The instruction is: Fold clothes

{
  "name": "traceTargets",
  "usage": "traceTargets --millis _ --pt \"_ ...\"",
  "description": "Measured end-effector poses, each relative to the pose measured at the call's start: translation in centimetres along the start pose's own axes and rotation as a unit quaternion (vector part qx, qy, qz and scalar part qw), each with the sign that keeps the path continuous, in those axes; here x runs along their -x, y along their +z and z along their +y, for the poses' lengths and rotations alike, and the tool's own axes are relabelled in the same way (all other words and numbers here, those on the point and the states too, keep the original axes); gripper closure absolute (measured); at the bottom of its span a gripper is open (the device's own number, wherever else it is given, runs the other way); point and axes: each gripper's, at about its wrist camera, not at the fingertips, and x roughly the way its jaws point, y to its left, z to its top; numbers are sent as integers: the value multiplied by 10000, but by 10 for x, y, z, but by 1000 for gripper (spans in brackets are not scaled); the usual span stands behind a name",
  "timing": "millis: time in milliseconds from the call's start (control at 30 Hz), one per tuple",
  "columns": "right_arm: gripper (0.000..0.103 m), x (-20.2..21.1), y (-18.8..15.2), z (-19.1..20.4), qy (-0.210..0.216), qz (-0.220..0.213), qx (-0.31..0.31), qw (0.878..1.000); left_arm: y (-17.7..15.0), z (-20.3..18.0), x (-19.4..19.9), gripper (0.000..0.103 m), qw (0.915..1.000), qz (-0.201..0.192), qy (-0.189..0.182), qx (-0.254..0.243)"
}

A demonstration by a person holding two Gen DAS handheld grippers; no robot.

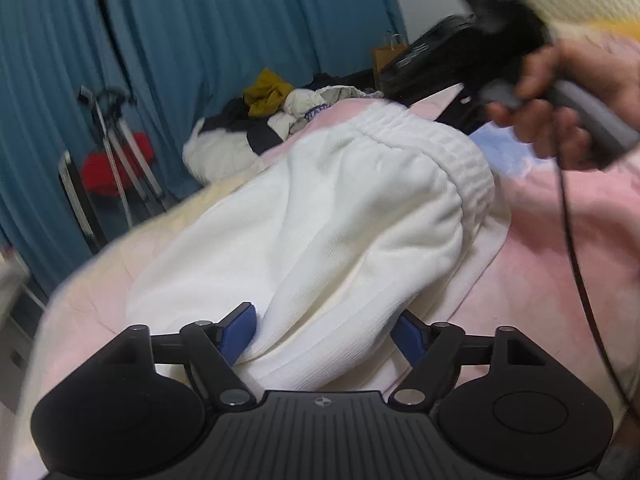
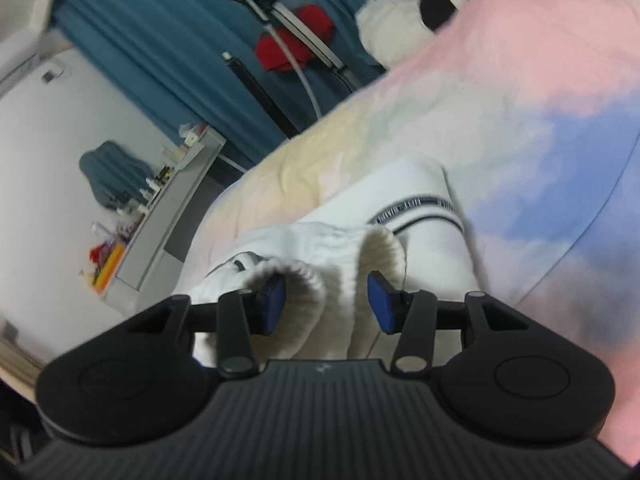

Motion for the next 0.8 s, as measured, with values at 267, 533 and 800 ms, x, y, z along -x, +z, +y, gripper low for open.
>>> traceTargets --millis 267,533,800 --pt "82 1 19 14 359 -389 -21 9986 -14 -2 3 42 9989 81 240 -396" --pt "86 6 60 3 268 -830 71 9962 14 3 5 87 9976 -648 -96 223" --pt "83 -19 61 -64 31 -619 -623 9961 13 -6 -25 85 9966 -190 -747 285"
